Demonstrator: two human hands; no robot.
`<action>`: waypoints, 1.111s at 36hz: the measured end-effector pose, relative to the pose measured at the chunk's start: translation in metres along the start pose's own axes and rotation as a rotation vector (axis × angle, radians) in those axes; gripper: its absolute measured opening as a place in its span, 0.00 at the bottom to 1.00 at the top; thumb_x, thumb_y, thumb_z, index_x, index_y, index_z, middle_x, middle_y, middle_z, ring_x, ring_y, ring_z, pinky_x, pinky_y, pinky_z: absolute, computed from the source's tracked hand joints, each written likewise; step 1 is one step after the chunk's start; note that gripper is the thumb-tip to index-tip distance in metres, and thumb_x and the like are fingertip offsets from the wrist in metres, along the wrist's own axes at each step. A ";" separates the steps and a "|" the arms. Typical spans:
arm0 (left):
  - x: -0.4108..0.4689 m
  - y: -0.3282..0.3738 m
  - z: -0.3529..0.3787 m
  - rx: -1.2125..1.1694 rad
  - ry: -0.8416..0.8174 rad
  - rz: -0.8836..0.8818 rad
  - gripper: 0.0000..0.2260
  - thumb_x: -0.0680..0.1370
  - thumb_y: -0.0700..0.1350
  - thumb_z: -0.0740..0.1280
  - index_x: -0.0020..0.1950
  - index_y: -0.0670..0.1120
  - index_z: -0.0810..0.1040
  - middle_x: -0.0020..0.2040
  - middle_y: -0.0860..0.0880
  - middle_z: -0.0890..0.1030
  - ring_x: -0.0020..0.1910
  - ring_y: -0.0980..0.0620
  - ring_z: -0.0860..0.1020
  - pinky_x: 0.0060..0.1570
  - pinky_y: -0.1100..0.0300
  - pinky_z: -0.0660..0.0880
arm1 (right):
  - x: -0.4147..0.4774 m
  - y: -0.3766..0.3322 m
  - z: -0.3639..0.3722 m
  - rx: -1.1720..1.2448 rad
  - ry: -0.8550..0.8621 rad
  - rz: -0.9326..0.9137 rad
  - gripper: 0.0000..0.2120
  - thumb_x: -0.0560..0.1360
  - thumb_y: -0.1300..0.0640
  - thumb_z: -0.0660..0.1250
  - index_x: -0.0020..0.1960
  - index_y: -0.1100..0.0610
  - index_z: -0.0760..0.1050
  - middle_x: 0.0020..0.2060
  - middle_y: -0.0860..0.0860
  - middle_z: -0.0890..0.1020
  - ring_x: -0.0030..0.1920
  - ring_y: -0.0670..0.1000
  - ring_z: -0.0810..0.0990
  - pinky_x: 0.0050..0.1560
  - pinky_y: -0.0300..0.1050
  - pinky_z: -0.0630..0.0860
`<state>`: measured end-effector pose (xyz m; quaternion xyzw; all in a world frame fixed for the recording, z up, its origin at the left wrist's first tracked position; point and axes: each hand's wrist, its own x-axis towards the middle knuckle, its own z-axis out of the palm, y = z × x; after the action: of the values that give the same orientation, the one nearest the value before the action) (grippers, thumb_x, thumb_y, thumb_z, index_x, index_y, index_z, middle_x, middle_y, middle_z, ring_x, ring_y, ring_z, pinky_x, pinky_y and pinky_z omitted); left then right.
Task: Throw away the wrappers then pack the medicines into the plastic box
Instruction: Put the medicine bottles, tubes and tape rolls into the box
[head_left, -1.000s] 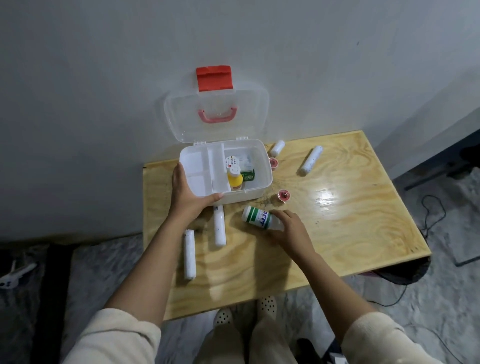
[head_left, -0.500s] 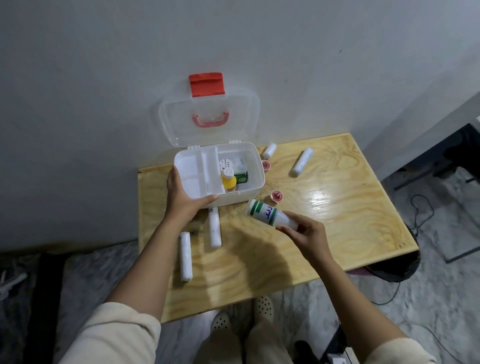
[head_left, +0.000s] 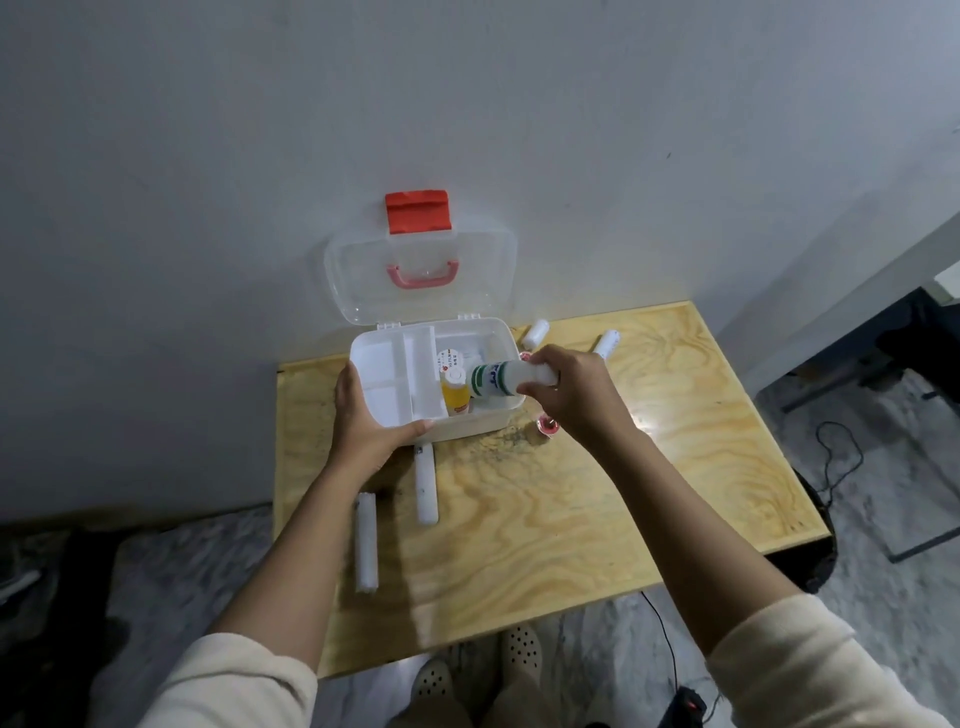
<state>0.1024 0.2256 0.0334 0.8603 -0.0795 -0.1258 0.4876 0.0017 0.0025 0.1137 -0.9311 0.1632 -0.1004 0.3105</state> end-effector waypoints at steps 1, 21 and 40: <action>0.000 0.000 0.000 -0.005 0.000 0.003 0.52 0.58 0.50 0.83 0.74 0.50 0.55 0.72 0.48 0.61 0.71 0.48 0.63 0.67 0.46 0.68 | 0.005 -0.001 0.000 -0.024 -0.030 0.012 0.13 0.68 0.59 0.73 0.51 0.61 0.77 0.44 0.59 0.82 0.42 0.57 0.77 0.42 0.50 0.75; 0.003 -0.005 0.002 -0.059 0.020 0.024 0.51 0.56 0.51 0.83 0.72 0.53 0.59 0.70 0.50 0.65 0.68 0.50 0.66 0.65 0.48 0.69 | 0.025 -0.014 0.050 -0.022 -0.110 0.010 0.12 0.71 0.63 0.67 0.54 0.61 0.75 0.48 0.58 0.81 0.43 0.56 0.76 0.41 0.45 0.73; -0.001 -0.001 0.002 -0.020 0.011 0.017 0.51 0.60 0.48 0.82 0.74 0.51 0.55 0.73 0.50 0.60 0.70 0.51 0.61 0.64 0.55 0.66 | -0.007 -0.016 0.066 0.116 0.013 0.101 0.20 0.76 0.58 0.63 0.67 0.59 0.67 0.64 0.55 0.74 0.64 0.53 0.70 0.63 0.46 0.68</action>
<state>0.1006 0.2247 0.0318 0.8554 -0.0830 -0.1174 0.4977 0.0180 0.0535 0.0706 -0.9013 0.2060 -0.0998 0.3677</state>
